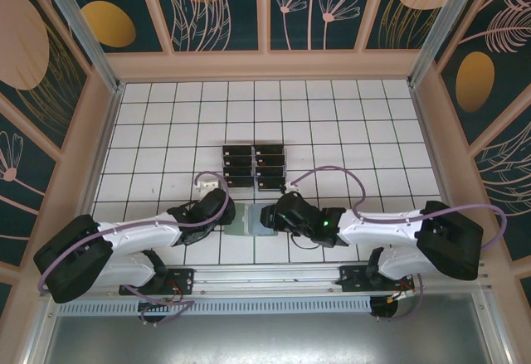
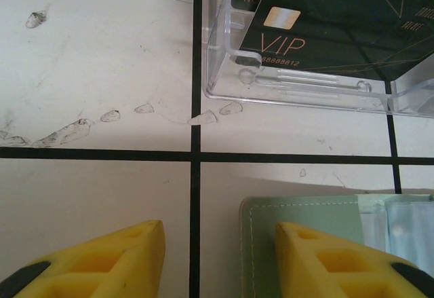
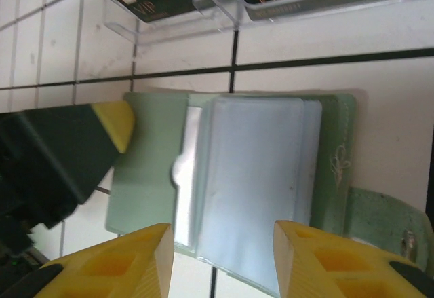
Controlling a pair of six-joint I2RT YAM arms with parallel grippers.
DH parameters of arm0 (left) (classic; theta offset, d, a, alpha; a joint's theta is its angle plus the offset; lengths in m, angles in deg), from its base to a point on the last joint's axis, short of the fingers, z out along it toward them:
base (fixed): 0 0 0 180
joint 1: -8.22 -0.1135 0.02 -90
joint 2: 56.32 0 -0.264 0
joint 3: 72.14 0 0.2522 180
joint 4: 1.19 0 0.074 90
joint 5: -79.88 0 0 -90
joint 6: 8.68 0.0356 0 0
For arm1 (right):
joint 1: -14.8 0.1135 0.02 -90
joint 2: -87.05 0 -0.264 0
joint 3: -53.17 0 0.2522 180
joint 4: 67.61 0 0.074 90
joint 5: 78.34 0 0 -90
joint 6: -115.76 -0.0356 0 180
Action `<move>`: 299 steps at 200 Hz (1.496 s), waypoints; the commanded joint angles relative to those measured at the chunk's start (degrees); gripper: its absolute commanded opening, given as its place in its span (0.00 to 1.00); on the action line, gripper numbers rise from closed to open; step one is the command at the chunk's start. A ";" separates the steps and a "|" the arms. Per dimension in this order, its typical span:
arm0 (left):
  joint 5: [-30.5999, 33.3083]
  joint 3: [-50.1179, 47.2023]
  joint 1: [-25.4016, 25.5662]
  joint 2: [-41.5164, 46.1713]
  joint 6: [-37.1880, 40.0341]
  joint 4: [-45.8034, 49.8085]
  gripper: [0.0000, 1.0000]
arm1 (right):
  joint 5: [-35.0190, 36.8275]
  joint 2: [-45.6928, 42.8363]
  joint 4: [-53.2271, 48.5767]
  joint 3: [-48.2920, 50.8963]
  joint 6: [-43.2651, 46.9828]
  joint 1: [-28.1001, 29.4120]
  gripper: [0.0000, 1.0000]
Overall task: Put the credit cards into the card holder
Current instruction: Open the card holder at the bottom-center of the table, then flip over the card slot in the card holder.
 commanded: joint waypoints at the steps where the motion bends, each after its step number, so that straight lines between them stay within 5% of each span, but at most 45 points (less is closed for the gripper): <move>1: -0.29 -0.93 0.26 0.59 -0.06 -0.36 0.47 | -0.01 1.49 2.65 -1.32 0.36 0.24 0.43; 299: -1.07 -2.44 0.25 -1.70 -0.21 -3.46 0.44 | -3.95 10.71 8.06 0.62 -0.76 -1.83 0.48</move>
